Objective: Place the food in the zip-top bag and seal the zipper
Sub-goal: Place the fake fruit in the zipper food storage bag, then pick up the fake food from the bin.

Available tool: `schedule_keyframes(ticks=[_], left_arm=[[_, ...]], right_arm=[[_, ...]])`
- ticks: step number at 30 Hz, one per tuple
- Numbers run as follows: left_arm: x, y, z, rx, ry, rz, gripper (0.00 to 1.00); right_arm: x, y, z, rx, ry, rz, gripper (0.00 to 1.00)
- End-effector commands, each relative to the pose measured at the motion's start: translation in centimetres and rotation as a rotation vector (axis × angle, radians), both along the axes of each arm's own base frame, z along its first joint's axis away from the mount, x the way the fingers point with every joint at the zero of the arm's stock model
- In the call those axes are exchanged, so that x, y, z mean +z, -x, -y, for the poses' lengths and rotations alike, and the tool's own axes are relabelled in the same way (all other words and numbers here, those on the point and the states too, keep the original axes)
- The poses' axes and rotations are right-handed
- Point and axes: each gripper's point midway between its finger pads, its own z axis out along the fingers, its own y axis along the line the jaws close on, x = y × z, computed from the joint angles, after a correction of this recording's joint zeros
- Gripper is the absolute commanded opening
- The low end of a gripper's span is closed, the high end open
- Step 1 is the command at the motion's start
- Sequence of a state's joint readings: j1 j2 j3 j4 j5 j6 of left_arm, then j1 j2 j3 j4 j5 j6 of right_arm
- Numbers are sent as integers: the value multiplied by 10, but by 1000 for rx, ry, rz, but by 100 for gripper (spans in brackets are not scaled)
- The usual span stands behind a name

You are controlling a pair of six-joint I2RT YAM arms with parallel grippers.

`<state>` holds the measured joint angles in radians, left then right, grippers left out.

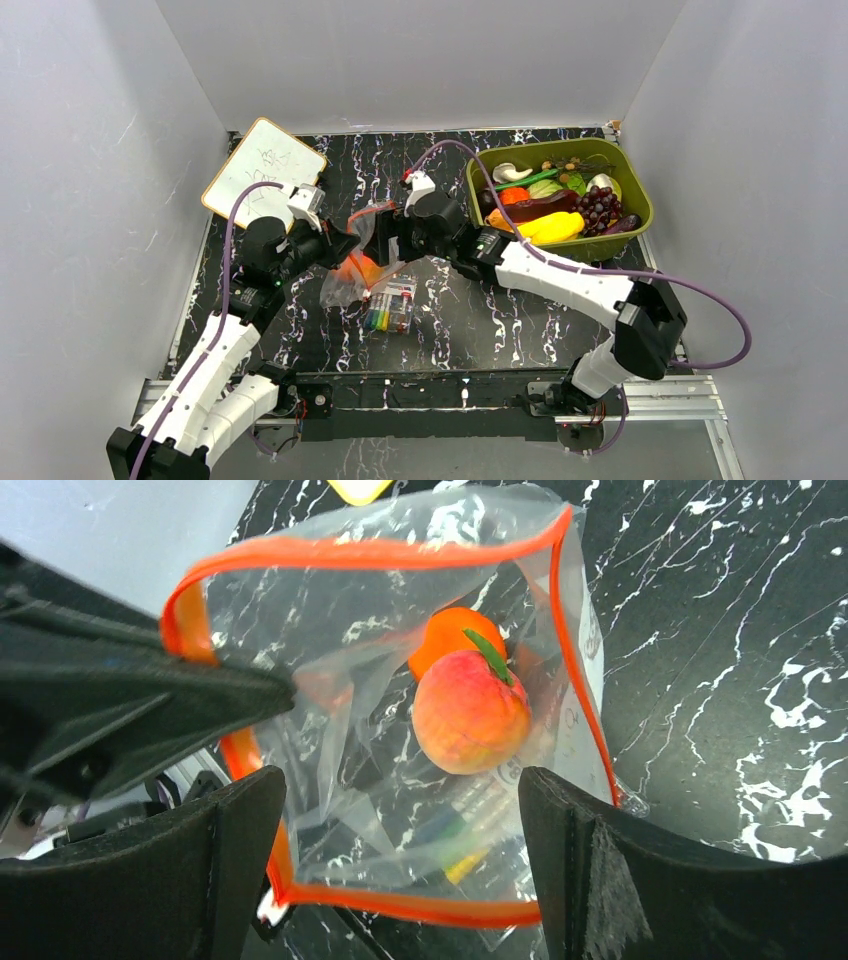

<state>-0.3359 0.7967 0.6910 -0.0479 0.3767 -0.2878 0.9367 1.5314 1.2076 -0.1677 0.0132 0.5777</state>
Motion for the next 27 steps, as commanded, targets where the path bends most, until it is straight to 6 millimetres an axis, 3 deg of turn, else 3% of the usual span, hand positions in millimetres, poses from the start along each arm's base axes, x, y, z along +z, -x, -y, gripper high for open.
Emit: schedule_keyframes(ticks=[1, 7, 10, 14, 19, 23, 27], left_arm=[[9, -5, -6, 7, -53, 99, 0], [24, -11, -8, 3, -83, 211, 0], [27, -11, -8, -17, -113, 232, 0], [15, -6, -13, -23, -163, 226, 0], [5, 2, -12, -37, -159, 201, 0], [1, 4, -12, -37, -163, 197, 0], [-5, 5, -14, -28, -184, 202, 0]], right_arm=[[59, 10, 9, 81, -33, 155, 84], [75, 1, 41, 8, 67, 243, 82], [83, -13, 65, -73, 141, 287, 77], [89, -38, 104, -209, 224, 319, 77], [93, -73, 157, -394, 302, 323, 70], [89, -97, 208, -674, 287, 223, 68], [80, -102, 223, -779, 215, 158, 70]])
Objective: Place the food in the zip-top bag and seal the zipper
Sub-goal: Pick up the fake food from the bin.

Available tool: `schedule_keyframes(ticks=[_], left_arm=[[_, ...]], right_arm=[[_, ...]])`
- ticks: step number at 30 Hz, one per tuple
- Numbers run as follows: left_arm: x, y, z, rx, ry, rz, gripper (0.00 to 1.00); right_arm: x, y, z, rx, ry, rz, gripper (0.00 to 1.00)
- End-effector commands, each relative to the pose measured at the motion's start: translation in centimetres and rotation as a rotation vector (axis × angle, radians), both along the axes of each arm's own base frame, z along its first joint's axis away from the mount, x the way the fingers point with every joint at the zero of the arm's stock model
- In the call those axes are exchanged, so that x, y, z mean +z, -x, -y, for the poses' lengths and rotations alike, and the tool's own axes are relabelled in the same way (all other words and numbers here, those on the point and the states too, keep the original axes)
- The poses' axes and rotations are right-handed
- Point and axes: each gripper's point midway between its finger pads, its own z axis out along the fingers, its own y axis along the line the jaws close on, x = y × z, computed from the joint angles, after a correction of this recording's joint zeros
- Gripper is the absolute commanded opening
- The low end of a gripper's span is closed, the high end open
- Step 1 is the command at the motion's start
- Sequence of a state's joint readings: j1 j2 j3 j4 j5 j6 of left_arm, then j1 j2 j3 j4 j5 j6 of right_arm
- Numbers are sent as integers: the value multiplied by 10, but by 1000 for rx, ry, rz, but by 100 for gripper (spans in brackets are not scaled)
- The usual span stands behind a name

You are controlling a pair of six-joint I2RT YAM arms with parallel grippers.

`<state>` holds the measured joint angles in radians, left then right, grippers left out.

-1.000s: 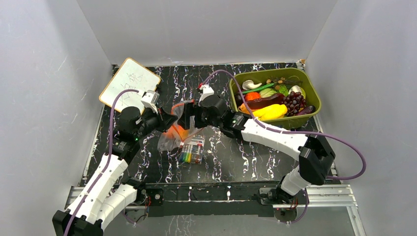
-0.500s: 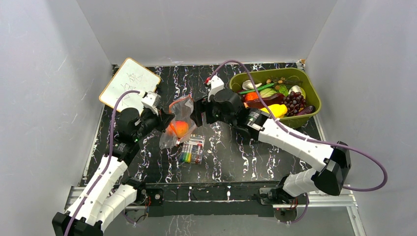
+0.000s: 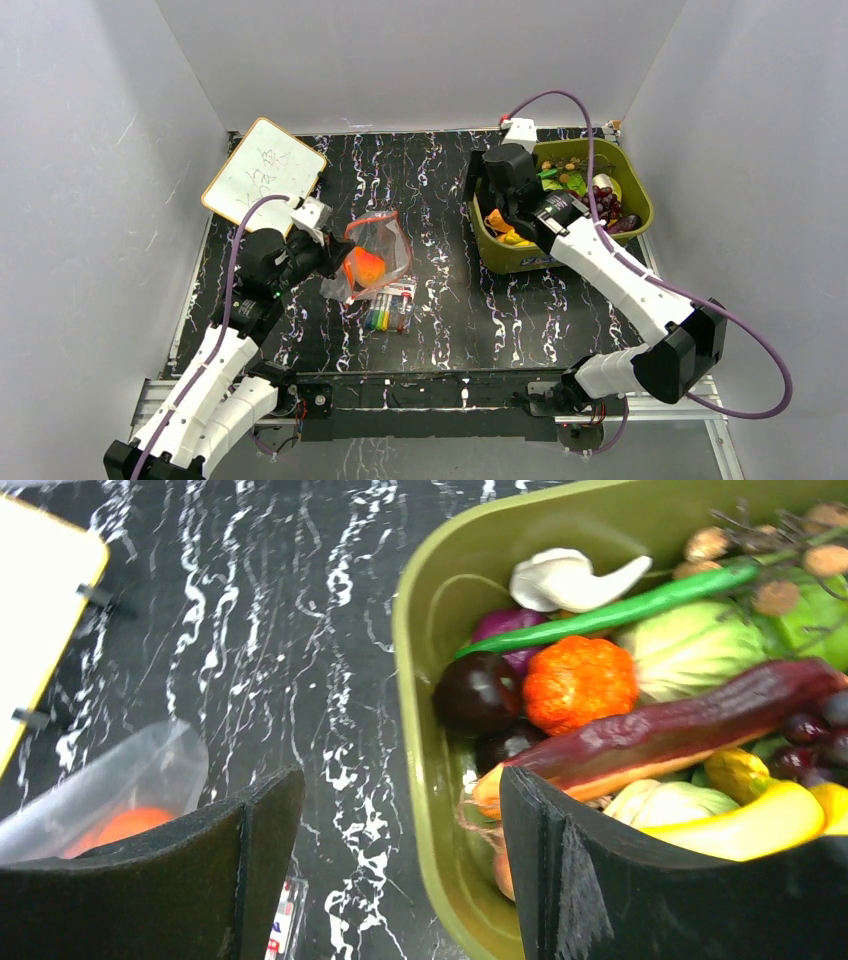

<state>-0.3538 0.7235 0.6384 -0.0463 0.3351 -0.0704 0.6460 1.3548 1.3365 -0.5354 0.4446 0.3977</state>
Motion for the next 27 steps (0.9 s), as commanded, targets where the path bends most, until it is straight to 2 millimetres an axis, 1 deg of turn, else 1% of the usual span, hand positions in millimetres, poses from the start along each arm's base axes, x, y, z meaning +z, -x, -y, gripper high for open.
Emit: schedule_keyframes(ticks=[1, 4, 7, 11, 14, 18, 21, 24, 27], left_arm=[[2, 1, -2, 6, -23, 43, 0], [2, 1, -3, 11, -26, 51, 0], [3, 2, -3, 8, -27, 55, 0], [4, 3, -3, 8, -26, 58, 0], [4, 4, -3, 6, -22, 60, 0], [5, 4, -3, 6, -22, 64, 0], [5, 4, -4, 14, -23, 62, 0], [6, 4, -4, 11, -20, 63, 0], [6, 4, -4, 13, -21, 64, 0]], right_arm=[[17, -10, 27, -205, -136, 39, 70], [8, -14, 40, -328, -188, 29, 70], [-7, -17, 53, -475, -230, -14, 71], [-30, -14, 67, -678, -251, -91, 69], [-38, -11, 74, -785, -263, -127, 70], [-48, -14, 70, -811, -308, -131, 67], [-55, -19, 65, -811, -361, -125, 59], [-59, -23, 64, -818, -400, -131, 58], [-66, -25, 68, -856, -417, -139, 59]])
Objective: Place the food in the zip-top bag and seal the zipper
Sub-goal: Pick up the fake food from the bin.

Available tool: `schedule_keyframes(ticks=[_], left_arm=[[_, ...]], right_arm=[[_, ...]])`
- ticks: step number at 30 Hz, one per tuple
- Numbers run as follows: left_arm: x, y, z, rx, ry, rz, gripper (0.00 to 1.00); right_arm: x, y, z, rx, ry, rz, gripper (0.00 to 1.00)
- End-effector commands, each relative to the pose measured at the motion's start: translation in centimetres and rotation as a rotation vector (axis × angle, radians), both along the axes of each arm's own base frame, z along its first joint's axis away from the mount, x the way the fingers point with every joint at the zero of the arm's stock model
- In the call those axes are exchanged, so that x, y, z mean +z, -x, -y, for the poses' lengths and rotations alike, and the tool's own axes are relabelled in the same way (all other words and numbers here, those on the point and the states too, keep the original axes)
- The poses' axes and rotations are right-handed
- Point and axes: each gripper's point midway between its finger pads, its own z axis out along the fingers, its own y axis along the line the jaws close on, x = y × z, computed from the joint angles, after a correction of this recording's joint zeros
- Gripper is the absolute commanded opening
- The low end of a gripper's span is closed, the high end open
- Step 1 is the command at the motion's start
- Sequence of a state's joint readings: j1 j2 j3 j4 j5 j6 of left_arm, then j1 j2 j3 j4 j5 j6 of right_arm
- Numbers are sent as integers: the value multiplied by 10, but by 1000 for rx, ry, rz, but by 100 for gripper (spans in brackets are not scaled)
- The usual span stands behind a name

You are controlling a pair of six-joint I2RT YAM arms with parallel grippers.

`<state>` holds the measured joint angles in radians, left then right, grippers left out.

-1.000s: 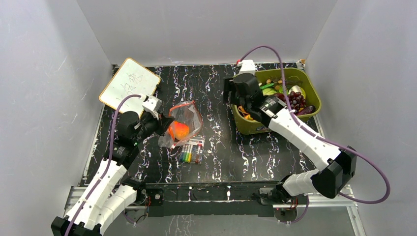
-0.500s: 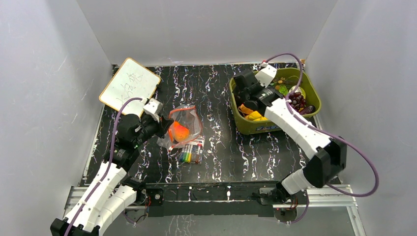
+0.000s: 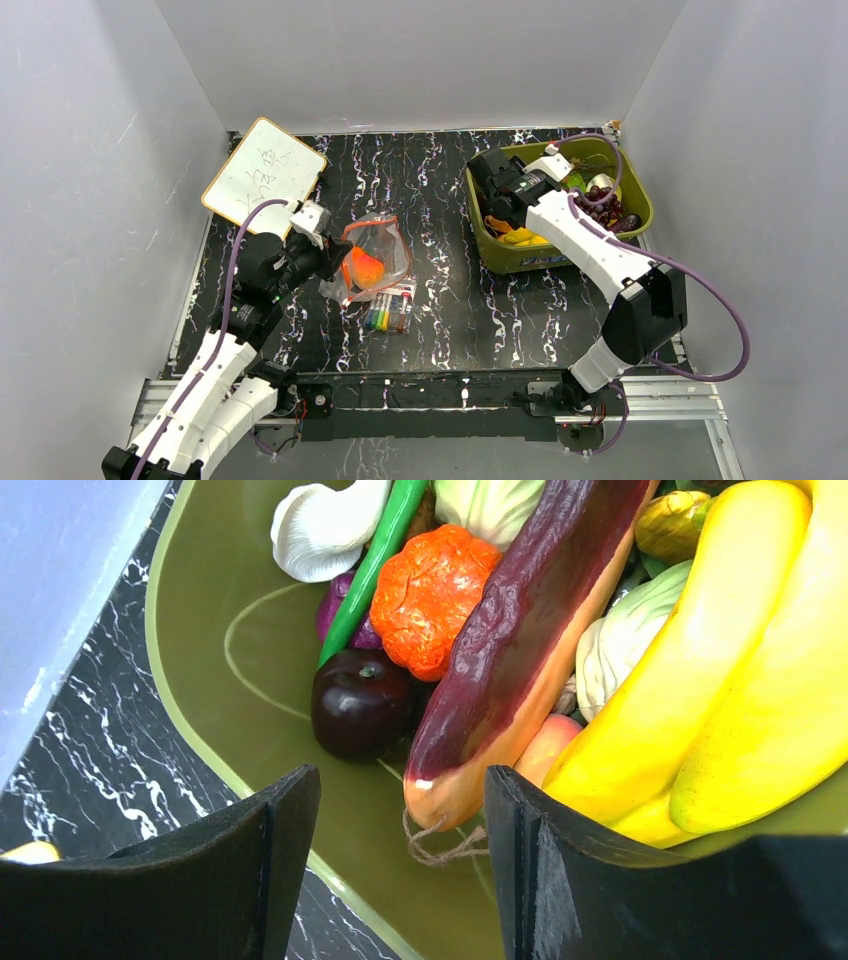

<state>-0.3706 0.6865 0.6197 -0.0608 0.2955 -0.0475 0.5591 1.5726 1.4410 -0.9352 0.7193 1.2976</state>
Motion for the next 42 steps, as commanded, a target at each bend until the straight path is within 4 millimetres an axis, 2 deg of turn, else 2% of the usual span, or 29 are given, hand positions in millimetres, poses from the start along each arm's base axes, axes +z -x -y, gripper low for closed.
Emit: schedule_keyframes(ticks=[1, 8, 14, 16, 19, 34, 42], left_arm=[[8, 0, 0, -3, 4, 42, 0], [10, 1, -1, 2, 6, 47, 0], [10, 1, -1, 1, 1, 49, 0], [10, 1, -1, -1, 0, 51, 0], [10, 1, -1, -1, 1, 52, 0], [10, 1, -1, 0, -2, 53, 0], [10, 1, -1, 2, -5, 53, 0]], right_arm=[[7, -12, 7, -99, -79, 69, 59], [-19, -21, 6, -122, -108, 21, 58], [-34, -25, 1, -111, -118, -28, 57], [-38, -25, 1, -116, -124, -39, 55], [-43, -24, 4, -127, -117, -56, 48], [-37, -22, 12, -144, -106, -34, 30], [-17, -25, 15, -105, -89, 31, 21]])
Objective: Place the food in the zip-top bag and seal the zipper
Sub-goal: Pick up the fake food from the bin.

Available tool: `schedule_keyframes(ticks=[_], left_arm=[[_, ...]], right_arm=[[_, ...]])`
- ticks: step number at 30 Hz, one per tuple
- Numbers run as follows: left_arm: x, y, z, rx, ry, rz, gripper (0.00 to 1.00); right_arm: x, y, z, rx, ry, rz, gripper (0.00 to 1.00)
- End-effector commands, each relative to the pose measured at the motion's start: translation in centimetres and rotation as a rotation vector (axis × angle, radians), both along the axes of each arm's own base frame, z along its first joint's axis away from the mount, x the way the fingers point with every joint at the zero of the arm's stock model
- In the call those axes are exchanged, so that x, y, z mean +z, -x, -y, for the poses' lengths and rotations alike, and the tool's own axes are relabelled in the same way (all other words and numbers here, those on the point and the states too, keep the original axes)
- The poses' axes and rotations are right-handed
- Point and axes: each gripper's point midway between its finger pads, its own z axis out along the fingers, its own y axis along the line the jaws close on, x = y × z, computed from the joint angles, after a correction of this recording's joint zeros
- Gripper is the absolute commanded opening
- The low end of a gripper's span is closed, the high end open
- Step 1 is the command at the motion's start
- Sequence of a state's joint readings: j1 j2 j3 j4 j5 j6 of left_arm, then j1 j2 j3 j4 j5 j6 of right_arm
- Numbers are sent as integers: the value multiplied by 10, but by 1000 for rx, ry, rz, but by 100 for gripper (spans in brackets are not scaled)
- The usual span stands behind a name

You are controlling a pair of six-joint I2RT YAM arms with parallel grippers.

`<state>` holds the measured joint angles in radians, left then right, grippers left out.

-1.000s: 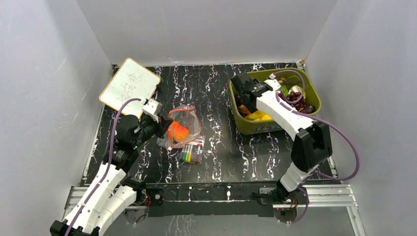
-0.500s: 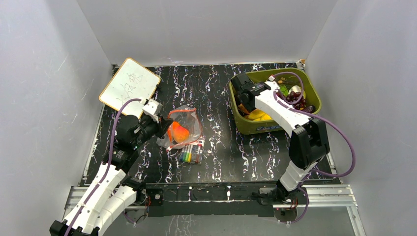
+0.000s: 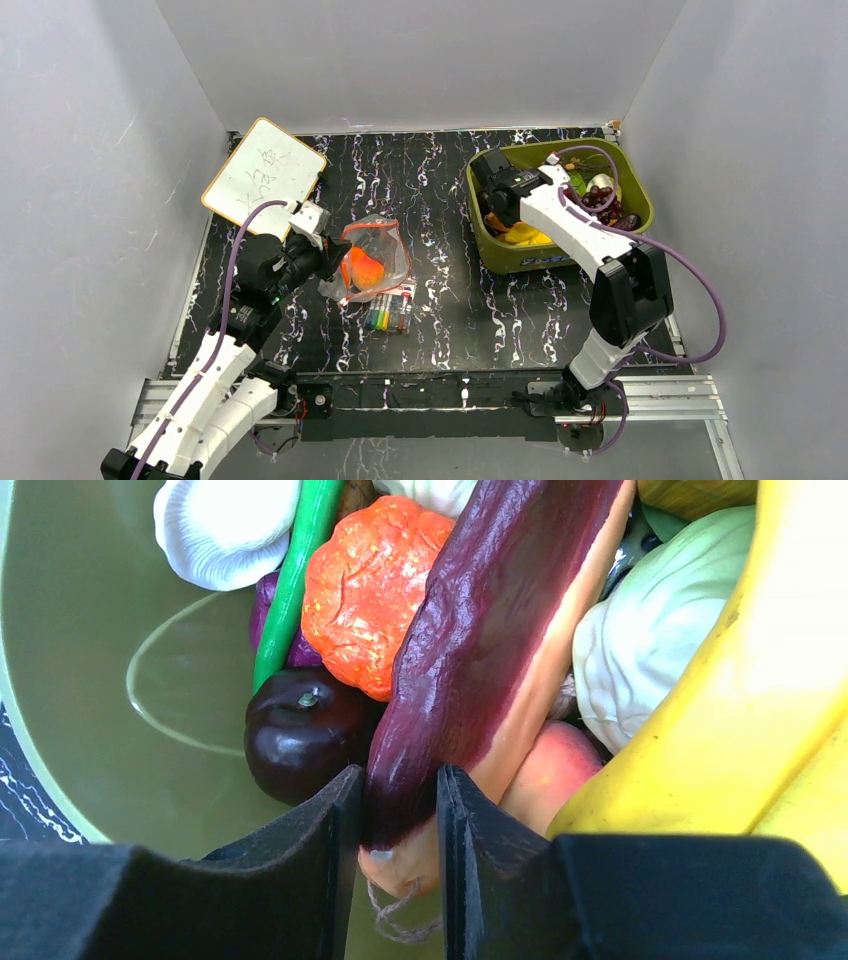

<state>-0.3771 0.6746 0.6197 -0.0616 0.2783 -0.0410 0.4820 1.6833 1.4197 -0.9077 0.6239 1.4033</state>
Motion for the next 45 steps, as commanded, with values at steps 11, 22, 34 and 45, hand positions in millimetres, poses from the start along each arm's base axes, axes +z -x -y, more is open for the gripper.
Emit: schedule_keyframes(ticks=[11, 22, 34, 45], left_arm=[[6, 1, 0, -6, 0, 32, 0], [4, -1, 2, -8, 2, 20, 0], [0, -2, 5, -10, 13, -10, 0], [28, -14, 7, 18, 77, 54, 0]], right_arm=[[72, -6, 15, 77, 33, 257, 7], [118, 6, 18, 246, 91, 428, 7], [149, 35, 10, 483, 132, 507, 0], [200, 71, 4, 754, 255, 614, 0]])
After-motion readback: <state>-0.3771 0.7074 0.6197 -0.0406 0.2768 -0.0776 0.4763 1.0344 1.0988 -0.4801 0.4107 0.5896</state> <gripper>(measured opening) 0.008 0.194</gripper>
